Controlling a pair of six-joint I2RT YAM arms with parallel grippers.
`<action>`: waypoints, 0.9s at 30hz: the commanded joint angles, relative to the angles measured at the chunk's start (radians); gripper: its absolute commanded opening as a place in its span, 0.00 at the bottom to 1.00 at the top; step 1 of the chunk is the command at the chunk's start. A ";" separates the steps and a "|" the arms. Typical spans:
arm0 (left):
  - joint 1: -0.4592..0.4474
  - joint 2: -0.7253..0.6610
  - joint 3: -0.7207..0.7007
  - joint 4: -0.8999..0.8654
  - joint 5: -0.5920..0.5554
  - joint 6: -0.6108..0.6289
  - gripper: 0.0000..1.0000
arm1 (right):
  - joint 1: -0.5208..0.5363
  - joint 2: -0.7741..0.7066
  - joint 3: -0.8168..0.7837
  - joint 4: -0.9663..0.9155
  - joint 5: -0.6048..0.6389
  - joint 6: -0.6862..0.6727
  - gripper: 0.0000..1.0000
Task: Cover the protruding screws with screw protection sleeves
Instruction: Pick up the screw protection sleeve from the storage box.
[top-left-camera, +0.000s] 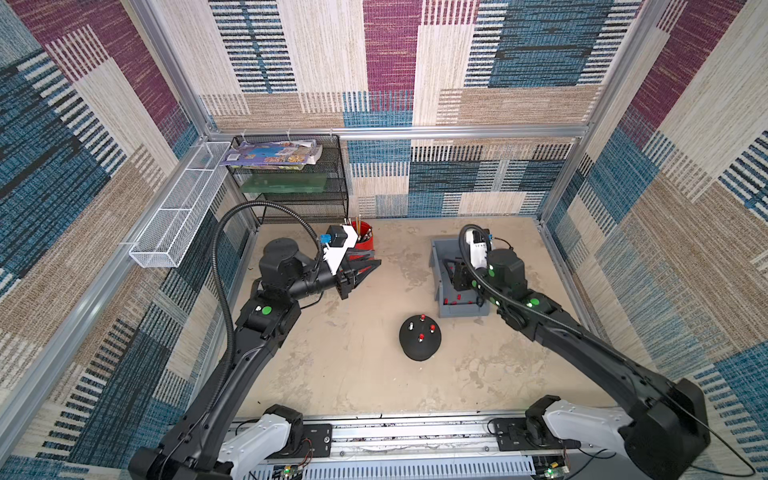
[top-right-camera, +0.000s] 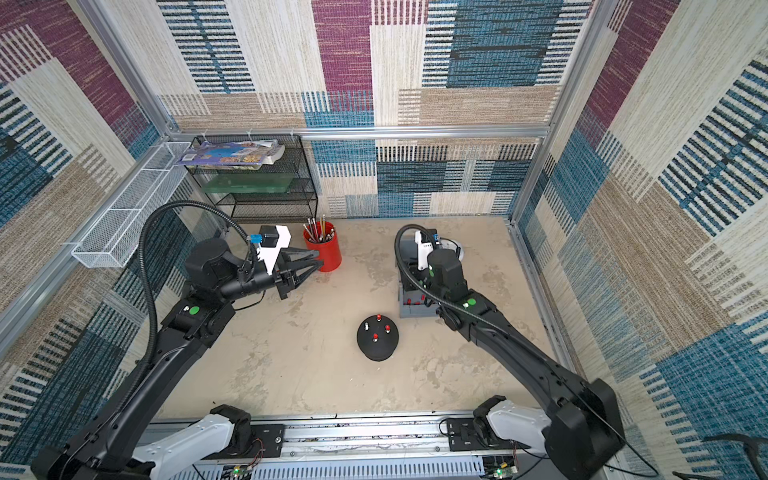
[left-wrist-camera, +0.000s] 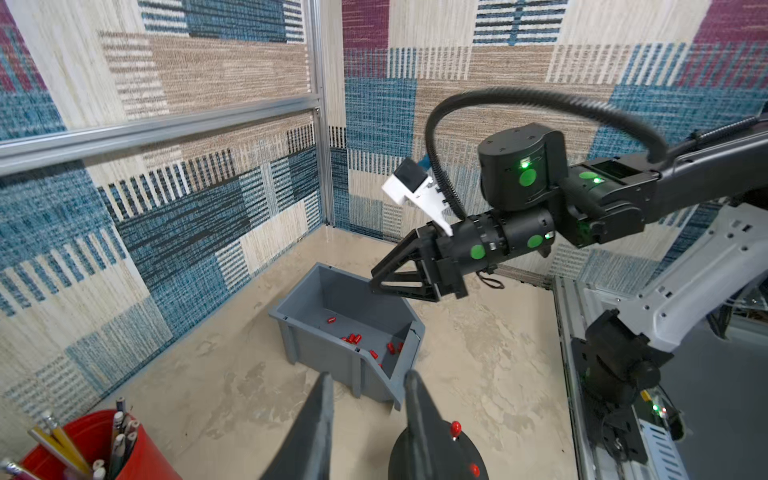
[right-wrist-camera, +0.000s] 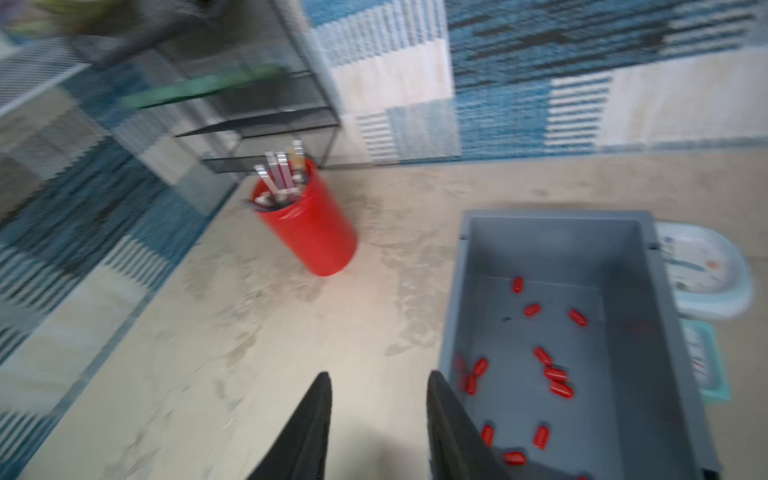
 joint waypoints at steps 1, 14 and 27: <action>-0.012 0.032 0.012 -0.001 -0.030 -0.098 0.29 | -0.017 0.129 0.092 -0.188 0.137 0.053 0.36; -0.023 0.010 -0.019 -0.011 -0.065 -0.052 0.30 | -0.124 0.492 0.207 -0.150 0.064 0.034 0.26; -0.023 0.016 -0.011 -0.047 -0.084 -0.022 0.30 | -0.138 0.631 0.250 -0.141 -0.006 0.054 0.27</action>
